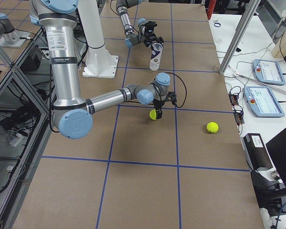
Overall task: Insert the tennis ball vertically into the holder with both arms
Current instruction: 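Reach the right gripper to the nearer tennis ball and grasp it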
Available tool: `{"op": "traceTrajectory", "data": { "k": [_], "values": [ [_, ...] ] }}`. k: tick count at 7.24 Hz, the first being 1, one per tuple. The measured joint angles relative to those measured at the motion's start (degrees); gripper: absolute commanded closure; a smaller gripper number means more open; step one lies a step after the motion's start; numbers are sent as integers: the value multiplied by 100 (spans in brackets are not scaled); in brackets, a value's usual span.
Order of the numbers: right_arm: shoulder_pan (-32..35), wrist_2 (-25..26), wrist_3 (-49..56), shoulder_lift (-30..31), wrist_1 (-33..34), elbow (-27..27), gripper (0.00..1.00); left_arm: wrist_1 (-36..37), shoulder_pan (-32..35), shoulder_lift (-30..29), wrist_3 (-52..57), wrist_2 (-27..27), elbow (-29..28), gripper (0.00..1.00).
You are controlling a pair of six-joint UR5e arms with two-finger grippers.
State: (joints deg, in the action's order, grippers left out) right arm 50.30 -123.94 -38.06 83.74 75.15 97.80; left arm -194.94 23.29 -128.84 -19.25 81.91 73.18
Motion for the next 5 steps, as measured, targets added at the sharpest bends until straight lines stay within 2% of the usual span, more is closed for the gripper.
{"op": "traceTrajectory", "data": {
  "k": [1,2,3,5],
  "values": [
    [-26,1,3,-11,-1,-40,68,0,0,-1,0,0,3,19],
    [-39,-1,15,-1,-1,-67,90,-2,0,-1,-2,0,3,19],
    [-41,-6,37,18,-4,-79,100,-6,0,-1,-8,0,7,19],
    [-24,-44,23,25,25,34,100,-8,0,0,-19,0,6,19]
  ]
}}
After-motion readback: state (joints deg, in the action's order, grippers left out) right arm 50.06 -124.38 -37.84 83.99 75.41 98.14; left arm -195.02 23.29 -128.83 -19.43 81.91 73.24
